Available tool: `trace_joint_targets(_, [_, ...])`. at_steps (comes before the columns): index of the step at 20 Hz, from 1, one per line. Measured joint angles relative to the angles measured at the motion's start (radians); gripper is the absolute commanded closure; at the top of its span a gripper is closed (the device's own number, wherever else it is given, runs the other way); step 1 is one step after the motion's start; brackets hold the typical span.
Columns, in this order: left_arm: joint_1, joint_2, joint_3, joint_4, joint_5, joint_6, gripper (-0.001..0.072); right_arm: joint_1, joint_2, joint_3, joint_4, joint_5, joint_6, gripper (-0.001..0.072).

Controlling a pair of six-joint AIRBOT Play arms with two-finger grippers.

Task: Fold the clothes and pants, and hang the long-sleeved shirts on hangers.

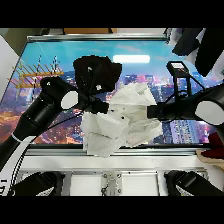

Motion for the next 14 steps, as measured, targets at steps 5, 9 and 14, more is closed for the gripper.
trace_joint_targets(5, [0.000, 0.000, -0.036, 0.005, 0.035, -0.003, 0.0691, 0.047, -0.068, -0.011, -0.047, 0.014, 0.096, 0.0697])
trace_joint_targets(9, [0.001, 0.000, -0.042, 0.006, 0.061, -0.003, 0.0691, 0.055, -0.117, -0.013, -0.056, 0.011, 0.136, 0.0693])
trace_joint_targets(14, [0.002, 0.000, -0.043, 0.005, 0.063, 0.021, 0.0126, 0.057, -0.133, -0.013, -0.051, 0.008, 0.151, 0.0692])
